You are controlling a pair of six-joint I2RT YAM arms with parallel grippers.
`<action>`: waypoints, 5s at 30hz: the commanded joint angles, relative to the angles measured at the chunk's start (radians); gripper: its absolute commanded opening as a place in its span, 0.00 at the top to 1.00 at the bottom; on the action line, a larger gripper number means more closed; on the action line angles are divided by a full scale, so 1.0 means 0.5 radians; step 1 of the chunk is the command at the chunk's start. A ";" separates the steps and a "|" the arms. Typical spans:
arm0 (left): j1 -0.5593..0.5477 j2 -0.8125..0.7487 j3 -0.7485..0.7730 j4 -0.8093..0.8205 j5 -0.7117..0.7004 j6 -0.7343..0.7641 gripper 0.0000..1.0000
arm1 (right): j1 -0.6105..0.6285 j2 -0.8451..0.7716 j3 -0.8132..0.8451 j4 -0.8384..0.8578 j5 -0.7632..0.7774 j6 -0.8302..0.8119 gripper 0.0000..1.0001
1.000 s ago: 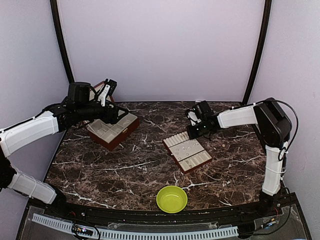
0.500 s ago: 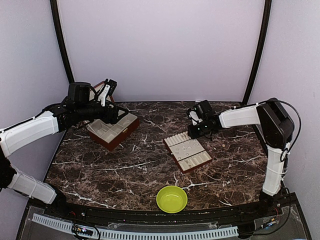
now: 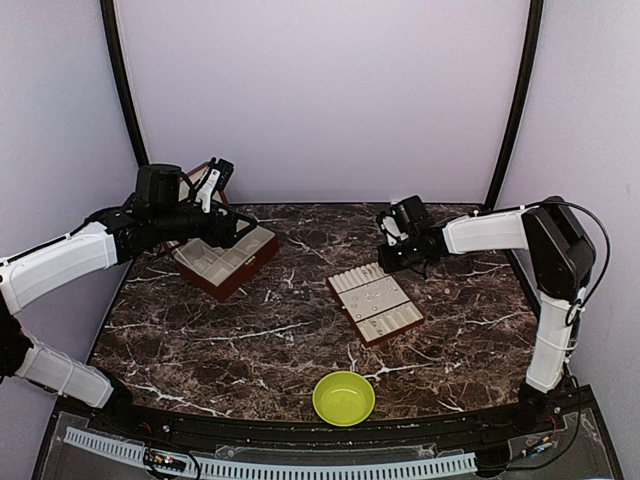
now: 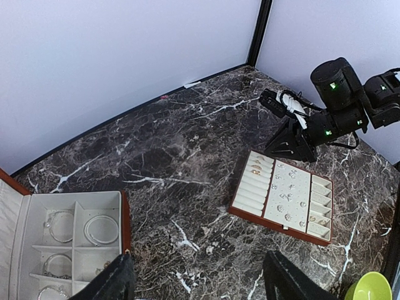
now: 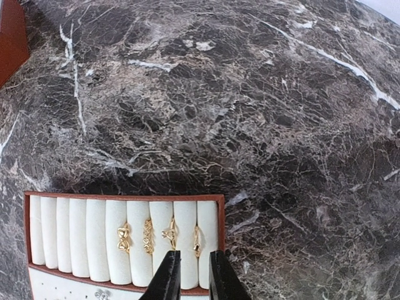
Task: Organize the mixed jewelry
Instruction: Place the ring in the ring tray, then pick up the earring from the center of the board.
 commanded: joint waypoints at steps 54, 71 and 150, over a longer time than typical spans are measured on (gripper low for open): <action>0.019 -0.176 -0.293 0.292 -0.489 -0.006 0.01 | -0.041 -0.629 -0.423 0.171 0.094 0.168 0.48; 0.022 0.028 -0.025 0.296 -0.423 -0.088 0.01 | -0.478 -0.985 -0.991 0.180 -0.028 0.320 0.23; -0.737 0.749 0.168 0.915 -0.367 -0.610 0.12 | -0.215 -0.783 -0.907 0.189 -0.068 0.414 1.00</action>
